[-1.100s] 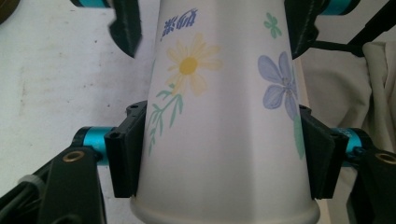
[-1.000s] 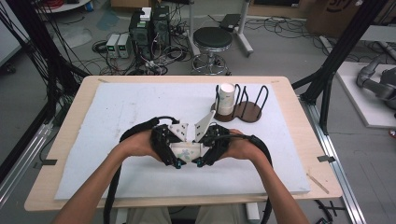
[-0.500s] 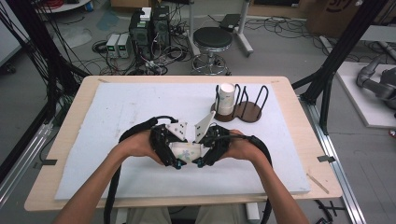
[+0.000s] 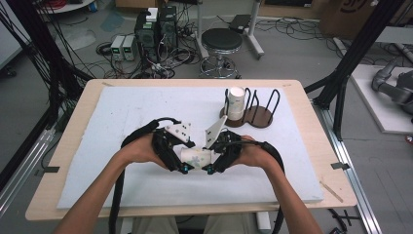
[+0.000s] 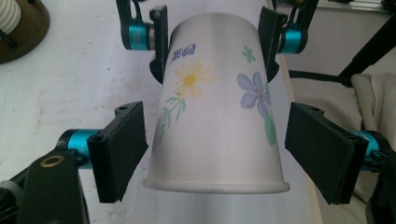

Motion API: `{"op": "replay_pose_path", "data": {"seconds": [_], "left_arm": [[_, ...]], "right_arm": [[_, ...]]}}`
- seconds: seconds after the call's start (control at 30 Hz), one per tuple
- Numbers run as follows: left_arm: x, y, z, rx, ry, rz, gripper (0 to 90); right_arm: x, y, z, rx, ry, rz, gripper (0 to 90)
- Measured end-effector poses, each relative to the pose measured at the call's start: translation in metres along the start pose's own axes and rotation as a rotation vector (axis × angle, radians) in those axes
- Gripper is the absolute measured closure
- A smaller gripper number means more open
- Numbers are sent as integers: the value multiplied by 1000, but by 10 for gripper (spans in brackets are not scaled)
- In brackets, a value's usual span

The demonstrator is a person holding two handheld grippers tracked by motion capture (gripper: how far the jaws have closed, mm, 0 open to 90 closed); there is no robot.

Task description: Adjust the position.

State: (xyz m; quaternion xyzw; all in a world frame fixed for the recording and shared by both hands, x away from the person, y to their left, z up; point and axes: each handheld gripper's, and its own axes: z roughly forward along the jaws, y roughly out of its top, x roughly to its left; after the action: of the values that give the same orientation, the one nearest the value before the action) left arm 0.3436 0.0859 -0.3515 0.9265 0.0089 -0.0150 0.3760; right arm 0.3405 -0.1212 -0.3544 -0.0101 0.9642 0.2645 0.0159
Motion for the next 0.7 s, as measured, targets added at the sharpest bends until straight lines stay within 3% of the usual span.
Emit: {"op": "replay_pose_path", "data": {"seconds": [0.17,0.4,0.7], "left_arm": [[0,-3,-10,-42,26,-9,207],[-1,-14,-26,-202,33,-29,195],[-7,-35,-36,-320,58,-59,192]], "right_arm": [[0,-1,-3,-11,-8,1,367],[0,-15,-10,-112,-17,22,367],[2,-35,-17,-216,-23,62,367]]}}
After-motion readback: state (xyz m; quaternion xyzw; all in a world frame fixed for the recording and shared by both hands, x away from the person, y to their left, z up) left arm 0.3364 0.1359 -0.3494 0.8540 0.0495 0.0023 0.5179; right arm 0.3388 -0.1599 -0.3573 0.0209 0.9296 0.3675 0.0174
